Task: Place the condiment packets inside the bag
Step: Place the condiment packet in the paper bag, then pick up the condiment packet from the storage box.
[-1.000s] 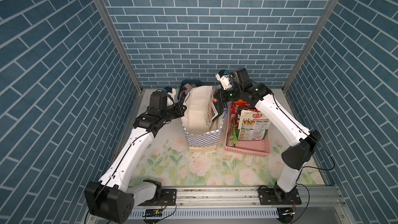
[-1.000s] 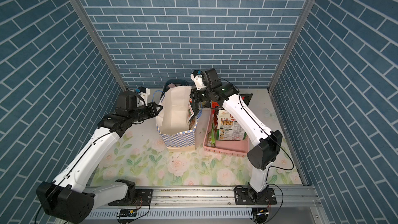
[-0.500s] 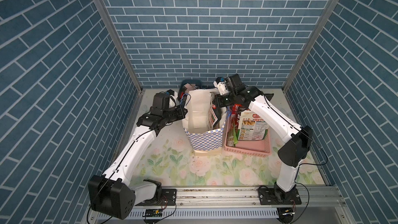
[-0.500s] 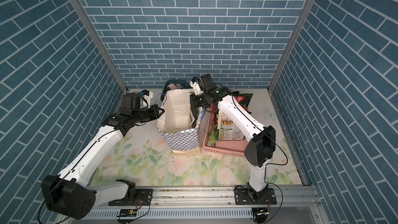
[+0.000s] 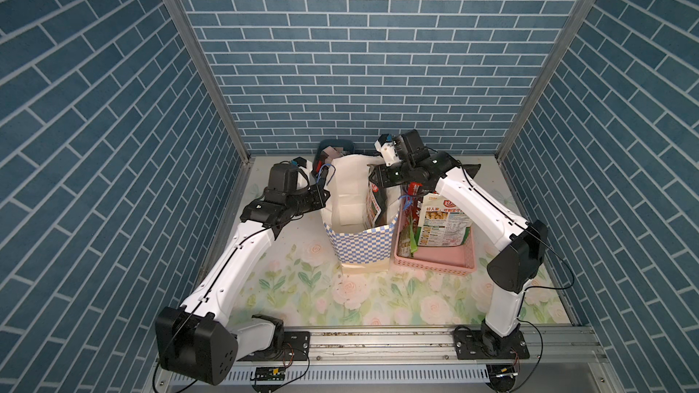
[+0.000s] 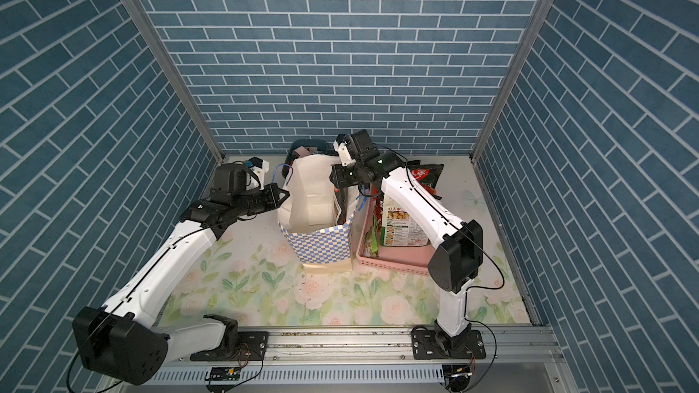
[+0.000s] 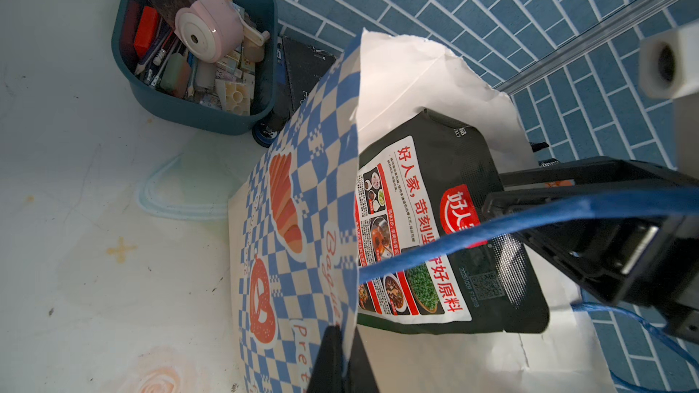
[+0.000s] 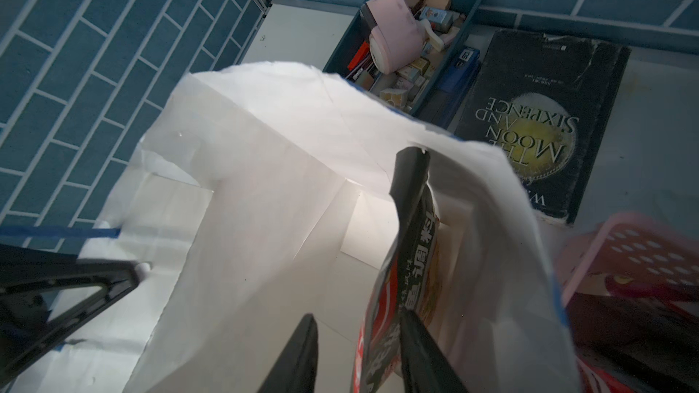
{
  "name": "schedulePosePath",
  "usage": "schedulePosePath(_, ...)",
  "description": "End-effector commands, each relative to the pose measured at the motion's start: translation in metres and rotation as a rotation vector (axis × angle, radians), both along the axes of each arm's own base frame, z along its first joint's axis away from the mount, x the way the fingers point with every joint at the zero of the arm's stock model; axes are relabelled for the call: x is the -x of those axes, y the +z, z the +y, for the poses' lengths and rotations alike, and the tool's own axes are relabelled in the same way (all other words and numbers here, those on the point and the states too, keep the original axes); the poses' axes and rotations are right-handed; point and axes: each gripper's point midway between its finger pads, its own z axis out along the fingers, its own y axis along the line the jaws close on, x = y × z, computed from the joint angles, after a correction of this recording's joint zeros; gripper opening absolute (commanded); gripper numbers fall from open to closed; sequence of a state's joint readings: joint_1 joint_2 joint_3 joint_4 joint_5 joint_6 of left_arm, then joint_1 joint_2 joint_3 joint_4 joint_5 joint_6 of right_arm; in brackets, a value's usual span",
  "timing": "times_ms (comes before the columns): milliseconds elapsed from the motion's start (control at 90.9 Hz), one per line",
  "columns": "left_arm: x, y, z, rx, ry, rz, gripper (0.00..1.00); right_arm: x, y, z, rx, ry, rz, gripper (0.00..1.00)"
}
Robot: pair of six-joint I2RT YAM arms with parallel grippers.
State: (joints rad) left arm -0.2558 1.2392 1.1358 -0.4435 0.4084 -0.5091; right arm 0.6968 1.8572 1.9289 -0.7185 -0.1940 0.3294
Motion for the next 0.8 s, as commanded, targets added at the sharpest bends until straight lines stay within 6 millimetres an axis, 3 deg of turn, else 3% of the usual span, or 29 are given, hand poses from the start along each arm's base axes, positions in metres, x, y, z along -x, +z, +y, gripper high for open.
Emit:
schedulePosePath(0,0.004,-0.012,-0.001,-0.009,-0.007,0.034,0.0,0.013,0.079,-0.006,-0.104,0.033,-0.196,0.48)
schedulePosePath(154,0.003,-0.011,-0.002,-0.006,-0.007,0.034,0.0,0.049,0.15,-0.037,-0.179,0.07,-0.401,0.67)
schedulePosePath(231,0.003,-0.011,-0.002,-0.006,-0.006,0.033,0.0,0.07,0.161,-0.064,-0.14,0.074,-0.485,0.69)
schedulePosePath(264,0.003,-0.011,-0.002,-0.006,-0.008,0.033,0.0,0.079,0.158,-0.079,-0.098,0.079,-0.505,0.69)
schedulePosePath(330,0.003,-0.011,-0.002,-0.009,-0.01,0.031,0.0,0.092,0.135,-0.111,0.028,0.1,-0.5,0.69)
schedulePosePath(418,0.004,-0.011,-0.001,-0.01,-0.009,0.03,0.0,0.094,0.093,-0.166,0.208,0.08,-0.418,0.71)
schedulePosePath(517,0.004,-0.013,-0.002,-0.007,-0.009,0.033,0.0,0.097,0.05,-0.208,0.361,0.086,-0.347,0.75)
schedulePosePath(660,0.004,-0.014,-0.001,-0.008,-0.008,0.035,0.0,0.101,0.002,-0.226,0.527,0.196,-0.303,0.88)
schedulePosePath(792,0.003,-0.013,-0.002,-0.008,-0.012,0.034,0.0,0.09,-0.011,-0.223,0.587,0.302,-0.312,0.89)
